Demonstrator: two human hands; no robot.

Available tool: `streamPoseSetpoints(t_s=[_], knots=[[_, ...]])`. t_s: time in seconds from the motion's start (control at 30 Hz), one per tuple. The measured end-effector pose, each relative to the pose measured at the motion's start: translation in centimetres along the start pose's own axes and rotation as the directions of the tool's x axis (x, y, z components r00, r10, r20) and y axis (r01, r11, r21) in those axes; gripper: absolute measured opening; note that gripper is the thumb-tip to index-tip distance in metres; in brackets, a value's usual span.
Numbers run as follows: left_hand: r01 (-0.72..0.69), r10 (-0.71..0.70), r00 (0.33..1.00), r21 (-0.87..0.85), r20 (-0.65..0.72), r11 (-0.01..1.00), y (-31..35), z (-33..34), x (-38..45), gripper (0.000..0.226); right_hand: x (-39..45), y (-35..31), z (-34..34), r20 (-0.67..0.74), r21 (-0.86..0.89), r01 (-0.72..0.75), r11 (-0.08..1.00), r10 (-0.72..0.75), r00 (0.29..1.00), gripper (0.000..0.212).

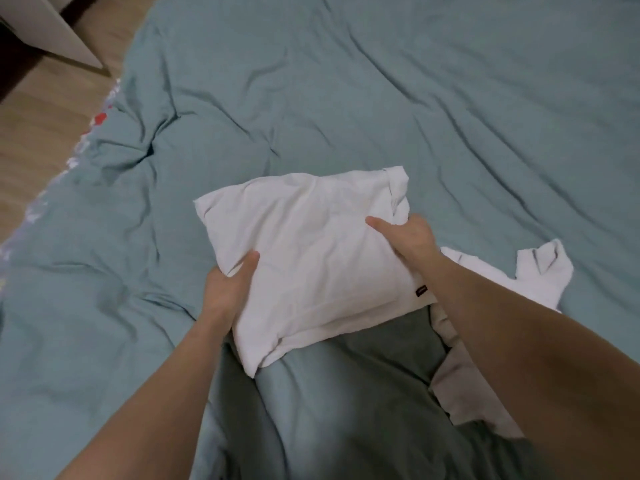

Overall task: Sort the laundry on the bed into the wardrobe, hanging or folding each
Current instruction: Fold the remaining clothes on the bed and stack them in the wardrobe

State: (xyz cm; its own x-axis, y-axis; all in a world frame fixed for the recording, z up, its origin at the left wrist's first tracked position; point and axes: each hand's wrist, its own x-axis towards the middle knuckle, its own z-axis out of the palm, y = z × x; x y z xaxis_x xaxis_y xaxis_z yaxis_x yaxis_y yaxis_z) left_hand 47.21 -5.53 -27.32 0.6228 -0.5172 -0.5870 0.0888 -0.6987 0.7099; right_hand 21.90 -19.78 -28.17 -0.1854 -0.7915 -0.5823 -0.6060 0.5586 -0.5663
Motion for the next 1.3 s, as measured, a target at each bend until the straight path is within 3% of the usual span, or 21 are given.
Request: streamPoseSetpoints(t_s=[0.07, 0.23, 0.37, 0.5, 0.67, 0.8, 0.97, 1.13, 1.3], knots=[[0.008, -0.008, 0.999, -0.008, 0.037, 1.000, -0.2, -0.6, -0.1, 0.048, -0.4, -0.7, 0.0, 0.071, 0.109, 0.008, 0.994, -0.016, 0.997, 0.072], [-0.060, 0.064, 0.995, -0.061, 0.073, 0.996, 1.3, -1.8, -0.9, 0.037, -1.9, -2.1, 0.9, 0.171, 0.353, -0.118, 0.928, 0.060, 0.983, 0.070], [-0.173, 0.176, 0.983, -0.054, 0.058, 0.984, 4.4, -4.5, -1.8, 0.023, -4.7, -5.2, 1.2, 0.050, 0.394, 0.088, 0.915, -0.117, 0.992, 0.050], [-0.335, 0.334, 0.942, 0.026, 0.033, 0.942, 9.0, -11.3, -3.9, 0.030, -11.4, -11.7, 2.8, -0.006, 0.297, 0.357, 0.886, -0.372, 0.928, 0.044], [-0.482, 0.484, 0.873, 0.043, -0.062, 0.875, 13.5, -24.0, -7.4, 0.034, -22.3, -21.4, 7.4, 0.002, 0.229, 0.548, 0.805, -0.563, 0.826, 0.037], [-0.577, 0.575, 0.810, 0.025, -0.118, 0.817, 15.2, -36.5, -10.0, 0.014, -32.2, -28.5, 13.0, 0.024, 0.242, 0.622, 0.745, -0.646, 0.763, 0.033], [-0.653, 0.653, 0.739, 0.060, -0.169, 0.755, 16.1, -54.1, -11.1, 0.011, -45.3, -36.9, 21.0, 0.026, 0.312, 0.672, 0.672, -0.713, 0.701, 0.024], [-0.675, 0.701, 0.668, 0.194, -0.250, 0.712, 16.9, -70.3, -9.9, 0.013, -55.5, -45.1, 28.7, 0.028, 0.375, 0.710, 0.595, -0.773, 0.633, 0.027], [-0.636, 0.701, 0.660, 0.297, -0.271, 0.713, 18.6, -80.4, -5.7, 0.009, -60.6, -52.3, 35.6, 0.047, 0.383, 0.744, 0.547, -0.816, 0.576, 0.021]])
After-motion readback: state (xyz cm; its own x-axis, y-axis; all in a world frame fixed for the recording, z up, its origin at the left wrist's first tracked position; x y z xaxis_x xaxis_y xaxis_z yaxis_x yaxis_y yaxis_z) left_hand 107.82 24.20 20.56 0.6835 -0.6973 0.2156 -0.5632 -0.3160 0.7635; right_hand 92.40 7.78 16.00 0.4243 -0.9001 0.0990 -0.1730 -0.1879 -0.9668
